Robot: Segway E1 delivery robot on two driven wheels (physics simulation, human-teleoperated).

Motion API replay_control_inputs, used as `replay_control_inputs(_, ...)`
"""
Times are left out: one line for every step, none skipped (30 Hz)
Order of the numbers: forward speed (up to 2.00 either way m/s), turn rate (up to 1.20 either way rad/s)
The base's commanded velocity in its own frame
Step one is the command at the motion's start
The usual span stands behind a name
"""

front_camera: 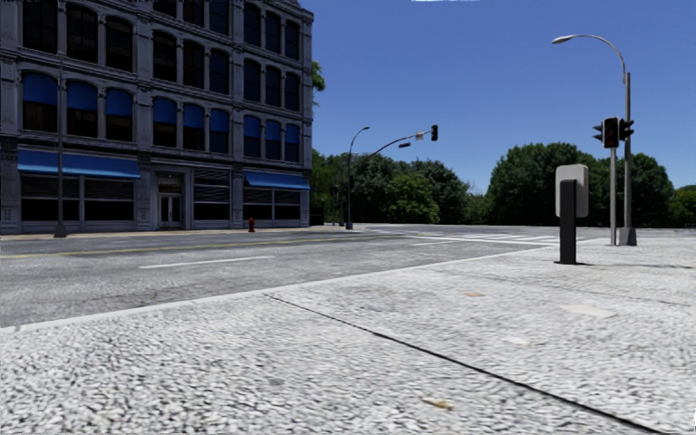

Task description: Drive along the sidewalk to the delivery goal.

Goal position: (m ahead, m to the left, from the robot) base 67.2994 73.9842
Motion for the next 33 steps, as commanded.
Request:
replay_control_inputs(0.86,-0.46)
replay_control_inputs(0.86,-0.46)
replay_control_inputs(0.86,-0.46)
replay_control_inputs(0.86,-0.46)
replay_control_inputs(0.86,-0.46)
replay_control_inputs(0.86,-0.46)
replay_control_inputs(0.86,-0.46)
replay_control_inputs(0.86,-0.46)
replay_control_inputs(0.87,-0.46)
replay_control_inputs(0.87,-0.46)
replay_control_inputs(0.87,-0.46)
replay_control_inputs(0.87,-0.46)
replay_control_inputs(0.87,-0.46)
replay_control_inputs(0.87,-0.46)
replay_control_inputs(0.87,-0.46)
replay_control_inputs(0.87,-0.46)
replay_control_inputs(0.87,-0.46)
replay_control_inputs(0.87,-0.46)
replay_control_inputs(0.87,-0.46)
replay_control_inputs(0.87,-0.46)
replay_control_inputs(0.87,-0.46)
replay_control_inputs(0.87,-0.46)
replay_control_inputs(0.88,-0.46)
replay_control_inputs(0.88,-0.46)
replay_control_inputs(0.88,-0.46)
replay_control_inputs(0.89,-0.46)
replay_control_inputs(0.90,-0.46)
replay_control_inputs(0.92,-0.46)
replay_control_inputs(0.92,-0.46)
replay_control_inputs(0.99,-0.46)
replay_control_inputs(1.06,-0.46)
replay_control_inputs(1.14,-0.46)
replay_control_inputs(1.14,-0.46)
